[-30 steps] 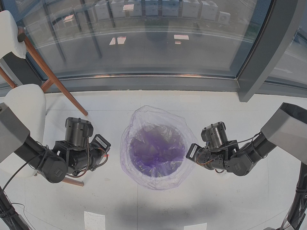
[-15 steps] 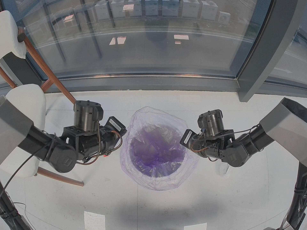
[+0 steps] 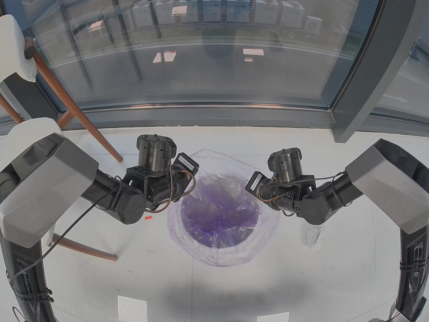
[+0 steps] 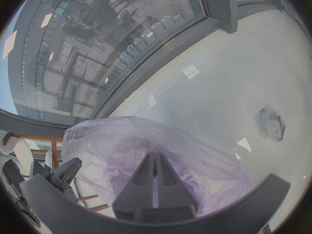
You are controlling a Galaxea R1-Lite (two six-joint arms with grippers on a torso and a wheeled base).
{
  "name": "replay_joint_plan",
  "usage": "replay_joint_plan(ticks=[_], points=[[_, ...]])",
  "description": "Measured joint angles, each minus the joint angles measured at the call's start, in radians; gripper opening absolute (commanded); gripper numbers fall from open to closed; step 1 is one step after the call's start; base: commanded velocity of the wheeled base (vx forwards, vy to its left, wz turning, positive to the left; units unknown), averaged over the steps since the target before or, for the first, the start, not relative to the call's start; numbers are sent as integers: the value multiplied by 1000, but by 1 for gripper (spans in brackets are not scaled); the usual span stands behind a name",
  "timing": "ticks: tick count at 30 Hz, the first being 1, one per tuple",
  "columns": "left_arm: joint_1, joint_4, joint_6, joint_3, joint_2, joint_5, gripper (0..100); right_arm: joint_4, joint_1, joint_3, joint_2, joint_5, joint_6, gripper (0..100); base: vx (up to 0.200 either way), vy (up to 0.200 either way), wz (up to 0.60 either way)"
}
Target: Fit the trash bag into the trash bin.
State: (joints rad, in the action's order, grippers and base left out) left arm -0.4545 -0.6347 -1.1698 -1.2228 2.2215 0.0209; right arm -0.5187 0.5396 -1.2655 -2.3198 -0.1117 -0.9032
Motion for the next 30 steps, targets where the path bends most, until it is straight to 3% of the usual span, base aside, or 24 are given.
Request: replay_joint_plan(ticks=[14,30], points=[[74,-4,6,-93,96,9,0,0,-84,-25,-8,-1,19,0,0,0,0],[97,-4,1,-195,191,17,0,0,-93,-138,-97,0,21,0,0,0,0]])
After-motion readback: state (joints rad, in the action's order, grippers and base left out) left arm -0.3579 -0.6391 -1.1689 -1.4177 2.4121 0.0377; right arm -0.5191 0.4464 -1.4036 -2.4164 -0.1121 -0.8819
